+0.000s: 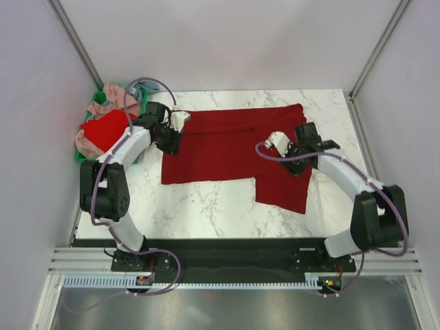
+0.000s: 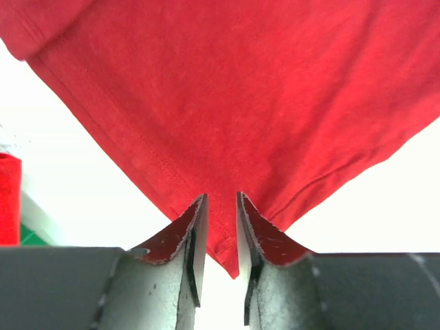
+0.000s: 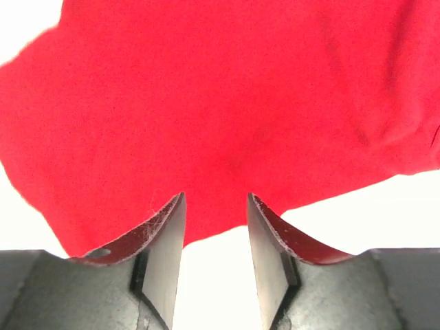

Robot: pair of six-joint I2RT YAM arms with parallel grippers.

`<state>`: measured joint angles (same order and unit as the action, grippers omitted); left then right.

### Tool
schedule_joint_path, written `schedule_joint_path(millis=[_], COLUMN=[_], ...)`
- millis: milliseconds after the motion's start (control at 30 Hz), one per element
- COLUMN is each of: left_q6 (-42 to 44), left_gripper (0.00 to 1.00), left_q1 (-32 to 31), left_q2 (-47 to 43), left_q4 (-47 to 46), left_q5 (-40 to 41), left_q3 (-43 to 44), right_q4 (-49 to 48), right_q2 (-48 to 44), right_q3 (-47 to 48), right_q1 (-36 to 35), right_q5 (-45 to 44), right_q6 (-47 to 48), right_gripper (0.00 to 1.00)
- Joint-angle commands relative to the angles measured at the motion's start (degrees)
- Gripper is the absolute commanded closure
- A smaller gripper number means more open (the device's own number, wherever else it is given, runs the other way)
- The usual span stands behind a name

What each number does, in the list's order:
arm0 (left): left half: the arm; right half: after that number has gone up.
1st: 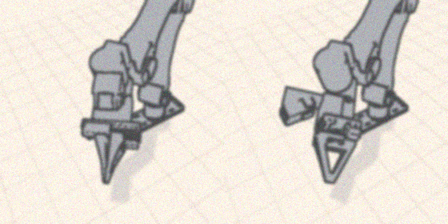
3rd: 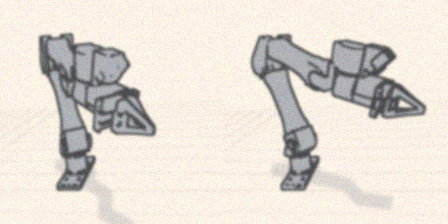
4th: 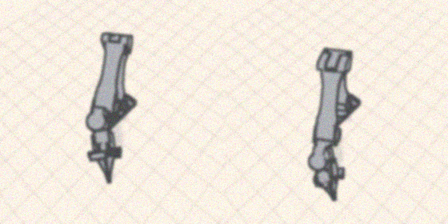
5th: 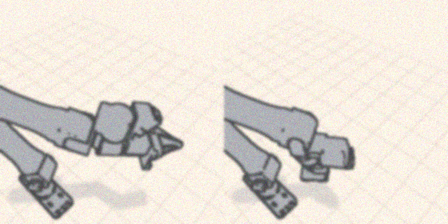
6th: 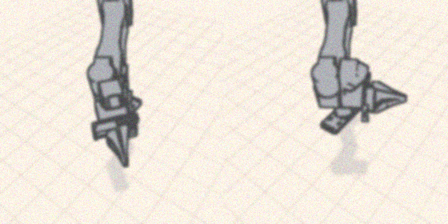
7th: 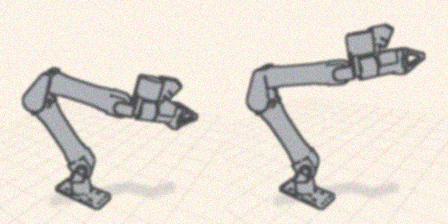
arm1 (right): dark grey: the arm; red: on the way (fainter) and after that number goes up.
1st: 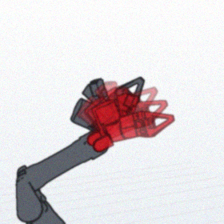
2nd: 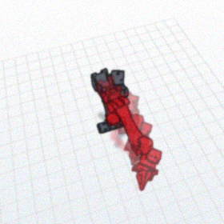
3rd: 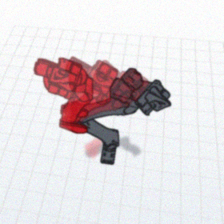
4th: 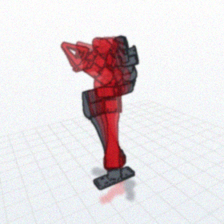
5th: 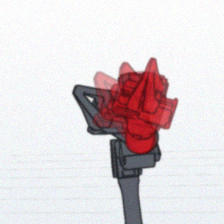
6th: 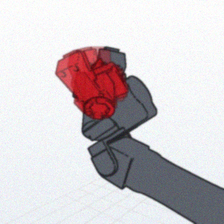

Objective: Fold and stack the t-shirts

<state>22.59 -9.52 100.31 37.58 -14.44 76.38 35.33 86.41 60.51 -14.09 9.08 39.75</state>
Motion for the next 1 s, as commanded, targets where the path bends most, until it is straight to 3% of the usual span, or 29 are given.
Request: schedule_joint_path(millis=[0, 100, 233, 367, 533, 700, 967], left_q6=[4.0, 3.5, 1.8, 1.5, 2.5, 2.4, 3.3], left_gripper=[0.69, 0.68, 0.68, 0.66, 0.61, 0.60, 0.60], left_q1=[-0.1, 0.0, -0.1, -0.1, -0.1, -0.1, -0.1], left_q2=[-0.6, -0.1, 1.0, 1.3, 1.0, 0.4, -0.5], left_q4=[2.0, 3.8, 3.8, 4.1, 4.1, 4.1, 4.1], left_q5=[-3.7, -4.4, -4.7, -7.0, -5.7, -4.3, -2.4], left_q3=[0.1, -0.3, -0.9, -2.5, -4.6, -5.2, -6.9], right_q4=[0.8, 2.1, -0.9, -0.2, 0.7, 11.3, 14.9], right_q2=[-9.7, -17.2, -22.2, -20.4, -20.2, -18.5, -18.2], right_q3=[-10.5, -19.4, -26.1, -24.7, -25.9, -22.2, -22.9], right_q1=[-0.2, -0.1, -0.2, -0.3, -0.3, -0.2, -0.3], right_q5=[1.2, 0.9, 1.6, 2.8, 3.3, 8.3, 7.8], right_q6=[17.0, 26.5, 28.9, 27.3, 32.2, 37.1, 40.3], right_gripper=[0.50, 0.49, 0.49, 0.49, 0.46, 0.45, 0.45])
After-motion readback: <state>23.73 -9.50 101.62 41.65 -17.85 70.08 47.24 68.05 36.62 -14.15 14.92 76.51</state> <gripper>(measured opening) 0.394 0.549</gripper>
